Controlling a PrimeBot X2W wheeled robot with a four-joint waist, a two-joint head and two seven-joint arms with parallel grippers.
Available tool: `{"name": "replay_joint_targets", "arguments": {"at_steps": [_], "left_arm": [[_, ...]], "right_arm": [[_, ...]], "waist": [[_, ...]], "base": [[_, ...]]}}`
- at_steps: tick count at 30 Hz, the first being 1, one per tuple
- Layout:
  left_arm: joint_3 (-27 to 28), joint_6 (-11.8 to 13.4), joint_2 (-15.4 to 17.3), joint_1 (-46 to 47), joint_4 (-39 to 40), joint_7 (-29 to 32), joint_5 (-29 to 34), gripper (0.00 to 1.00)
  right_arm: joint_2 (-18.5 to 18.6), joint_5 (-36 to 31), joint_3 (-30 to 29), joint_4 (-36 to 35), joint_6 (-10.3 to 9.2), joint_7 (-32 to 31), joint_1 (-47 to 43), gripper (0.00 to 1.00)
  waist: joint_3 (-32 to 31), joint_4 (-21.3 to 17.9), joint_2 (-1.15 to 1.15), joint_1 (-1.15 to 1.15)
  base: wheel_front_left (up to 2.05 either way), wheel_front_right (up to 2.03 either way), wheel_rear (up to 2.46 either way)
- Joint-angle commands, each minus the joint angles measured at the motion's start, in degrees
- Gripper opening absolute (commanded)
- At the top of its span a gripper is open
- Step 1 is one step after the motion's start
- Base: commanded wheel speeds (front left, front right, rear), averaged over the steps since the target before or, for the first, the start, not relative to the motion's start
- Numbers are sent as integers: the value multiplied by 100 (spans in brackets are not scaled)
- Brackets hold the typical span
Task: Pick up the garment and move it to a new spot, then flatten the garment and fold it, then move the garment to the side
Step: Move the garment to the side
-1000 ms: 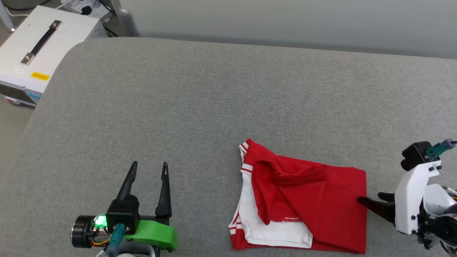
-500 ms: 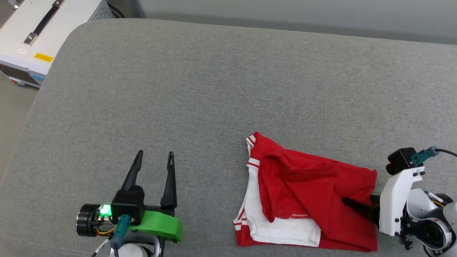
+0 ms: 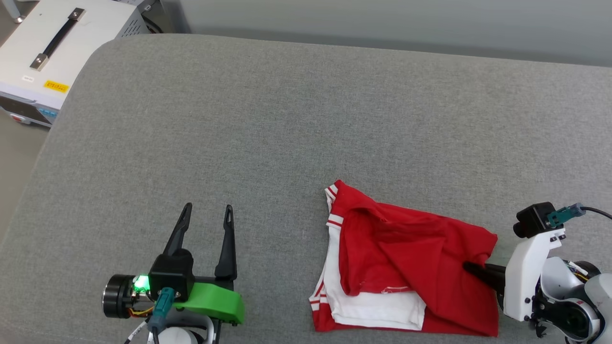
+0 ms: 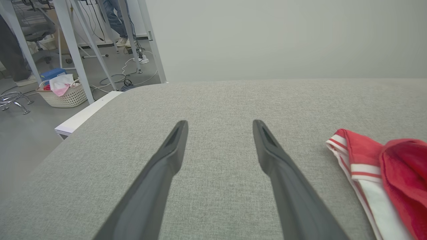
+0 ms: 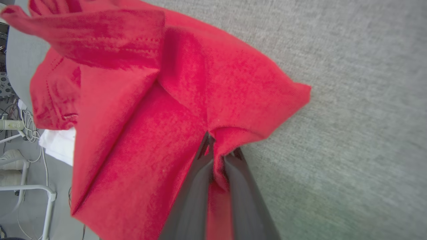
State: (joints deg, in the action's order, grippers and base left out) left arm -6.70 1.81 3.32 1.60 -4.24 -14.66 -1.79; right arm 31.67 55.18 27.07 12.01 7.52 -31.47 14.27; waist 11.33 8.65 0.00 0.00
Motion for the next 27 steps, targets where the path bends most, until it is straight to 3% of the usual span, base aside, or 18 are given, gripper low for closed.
{"name": "replay_joint_targets", "arguments": {"at_steps": [1,8,17,27], "left_arm": [[15,31,-30,23,-4,-34,-25,100],[61,59,-33,-102,27,-34,-33,100],[89,57,-36,-138,114,-34,-49,100],[176,16,-27,36,238,-34,-5,100]], "right_arm": [[67,5,40,-44,-3,74,68,0],[568,-179,-15,-444,-3,331,209,0],[1207,-573,-276,-821,-3,313,432,0],[1502,-781,-661,-986,-3,258,737,0]], "waist": [[-42,-31,0,0],[-168,-228,0,0],[-144,-771,0,0],[216,-1386,0,0]], "base": [[0,0,0],[0,0,0],[0,0,0],[0,0,0]]}}
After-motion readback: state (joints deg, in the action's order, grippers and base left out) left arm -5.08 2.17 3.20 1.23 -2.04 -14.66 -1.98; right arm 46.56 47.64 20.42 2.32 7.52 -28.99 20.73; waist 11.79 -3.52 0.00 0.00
